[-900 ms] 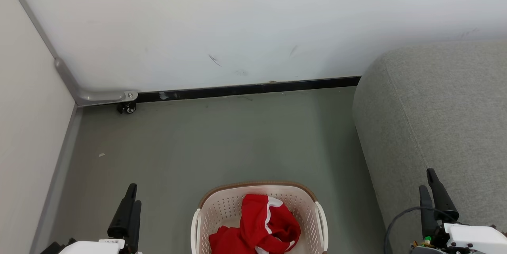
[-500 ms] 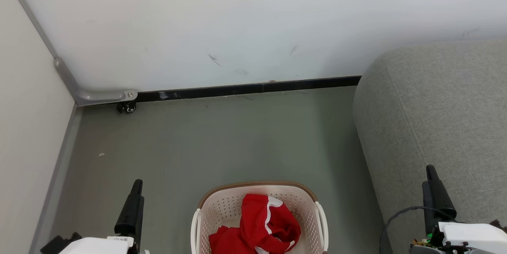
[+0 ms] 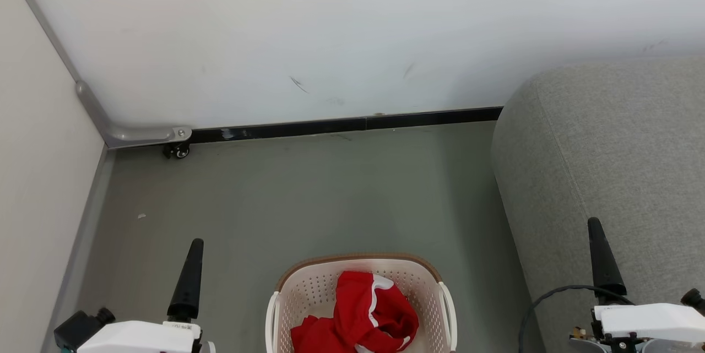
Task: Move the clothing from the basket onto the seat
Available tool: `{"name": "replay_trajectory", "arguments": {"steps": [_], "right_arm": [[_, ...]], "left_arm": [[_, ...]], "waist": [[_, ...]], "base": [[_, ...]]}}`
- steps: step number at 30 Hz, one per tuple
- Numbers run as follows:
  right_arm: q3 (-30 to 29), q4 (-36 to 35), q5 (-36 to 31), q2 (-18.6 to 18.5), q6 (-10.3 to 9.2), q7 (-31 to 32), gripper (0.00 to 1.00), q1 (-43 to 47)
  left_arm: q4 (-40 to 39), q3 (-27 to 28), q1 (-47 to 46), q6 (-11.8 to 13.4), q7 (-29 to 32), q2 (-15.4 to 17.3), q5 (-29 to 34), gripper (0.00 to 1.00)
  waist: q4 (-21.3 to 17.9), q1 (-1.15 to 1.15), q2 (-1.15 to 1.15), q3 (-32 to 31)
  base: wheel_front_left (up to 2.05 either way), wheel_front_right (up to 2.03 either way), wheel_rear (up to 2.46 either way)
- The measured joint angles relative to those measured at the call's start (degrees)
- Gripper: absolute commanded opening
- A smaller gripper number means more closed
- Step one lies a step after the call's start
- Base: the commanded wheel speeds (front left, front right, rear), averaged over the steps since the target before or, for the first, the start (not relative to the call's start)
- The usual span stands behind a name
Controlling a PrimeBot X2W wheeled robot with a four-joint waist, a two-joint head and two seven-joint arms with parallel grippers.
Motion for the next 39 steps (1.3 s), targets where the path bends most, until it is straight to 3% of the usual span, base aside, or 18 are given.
{"name": "replay_trajectory", "arguments": {"steps": [6,20,25,39], "right_arm": [[-0.1,-0.5,-6.0,0.0,0.0,-1.1,1.0,0.0],[0.3,-1.9,-19.8,0.0,0.0,-3.9,1.0,0.3],[0.5,-2.1,-24.6,0.0,0.0,-4.7,1.0,0.6],[0.7,-1.9,-38.3,0.0,0.0,-7.5,1.0,1.6]], "left_arm": [[-1.7,-0.9,0.0,0.5,-1.4,0.1,7.3,1.0],[-4.4,-4.4,0.0,2.2,-4.2,1.7,26.1,1.0],[-5.3,-6.3,0.0,2.7,-5.1,2.0,33.0,1.0],[-6.5,-10.6,0.0,5.2,-8.1,2.5,49.9,1.0]], "waist": [[0.0,-0.03,0.0,-0.2],[0.2,-0.7,0.0,-0.2],[0.2,-0.84,0.0,-0.1],[0.3,-0.93,0.0,0.2]], "base": [[0.0,0.0,0.0],[0.0,0.0,0.0],[0.0,0.0,0.0],[0.0,0.0,0.0]]}}
